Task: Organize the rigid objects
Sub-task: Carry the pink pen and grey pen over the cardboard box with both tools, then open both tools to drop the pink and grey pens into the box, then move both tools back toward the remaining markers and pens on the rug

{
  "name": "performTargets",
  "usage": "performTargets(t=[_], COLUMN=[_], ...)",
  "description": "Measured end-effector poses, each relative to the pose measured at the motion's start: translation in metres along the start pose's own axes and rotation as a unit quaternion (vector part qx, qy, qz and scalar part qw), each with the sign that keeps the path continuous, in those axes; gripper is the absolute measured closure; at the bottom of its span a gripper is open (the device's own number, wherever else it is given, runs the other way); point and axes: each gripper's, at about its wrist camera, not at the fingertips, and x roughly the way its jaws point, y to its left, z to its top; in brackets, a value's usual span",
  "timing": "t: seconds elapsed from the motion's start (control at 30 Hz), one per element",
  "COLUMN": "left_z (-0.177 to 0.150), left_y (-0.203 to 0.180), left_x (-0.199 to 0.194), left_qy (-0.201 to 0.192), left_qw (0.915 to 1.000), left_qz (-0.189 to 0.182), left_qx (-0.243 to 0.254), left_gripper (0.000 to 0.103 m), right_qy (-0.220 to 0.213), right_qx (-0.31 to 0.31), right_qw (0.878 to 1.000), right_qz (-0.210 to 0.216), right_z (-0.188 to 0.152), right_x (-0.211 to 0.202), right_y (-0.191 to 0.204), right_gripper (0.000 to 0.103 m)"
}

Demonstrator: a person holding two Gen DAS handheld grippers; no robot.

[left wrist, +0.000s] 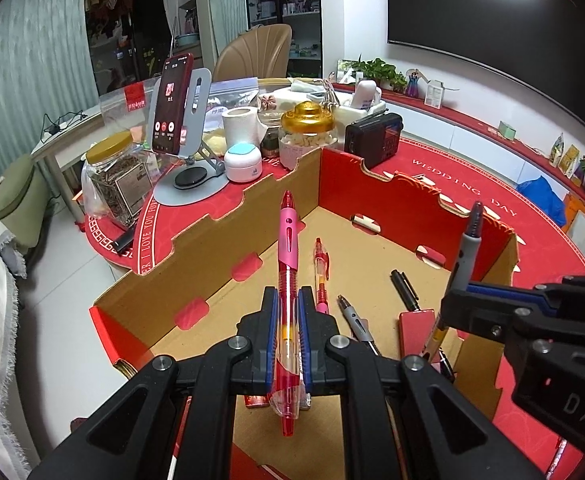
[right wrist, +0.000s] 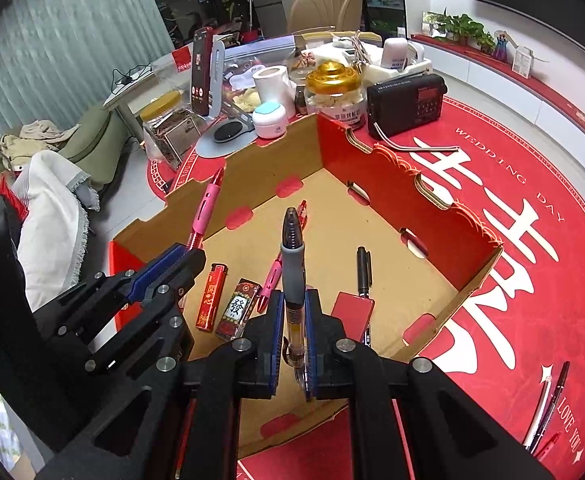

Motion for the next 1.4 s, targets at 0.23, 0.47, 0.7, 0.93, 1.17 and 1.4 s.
performTargets(t=[0.23, 0.47, 0.7, 0.93, 1.17, 1.4], left_z=[-0.001, 0.001, 0.000, 0.003, -0.001, -0.021], left_y=[-0.004, -0.006, -0.016, -0.013, -0.010, -0.047], left_x=[0.005, 0.009, 0.019, 0.009, 0.011, -0.021], left_qy=[0.009, 0.022, 0.067, 0.056, 0.049, 0.033], left_qw=[0.9999, 0.9997, 0.9965, 0.9973, 0.9984, 0.9977], left_qz=[-0.001, -0.005, -0.004, 0.013, 0.011, -0.046], left_qx=[0.007, 0.014, 0.049, 0.044, 0.027, 0.038], left_gripper=[0.093, 0.093, 0.092, 0.008, 0.000, 0.000], right_qy=[0.005, 0.013, 0.024, 0.015, -0.041, -0.033], right_qx=[0.004, 0.010, 0.018, 0.037, 0.058, 0.129], right_qw=[1.000, 1.000, 1.000, 0.999, 0.997, 0.991], right_qz=[-0.001, 0.001, 0.001, 0.003, -0.004, -0.018], right_z=[0.000, -0.001, -0.001, -0.003, -0.015, -0.077], right_x=[0.007, 0.015, 0.025, 0.018, -0.030, -0.072], right_y=[-0.003, -0.006, -0.009, -0.017, -0.032, -0.078], right_gripper=[0.092, 0.092, 0.092, 0.069, 0.005, 0.005])
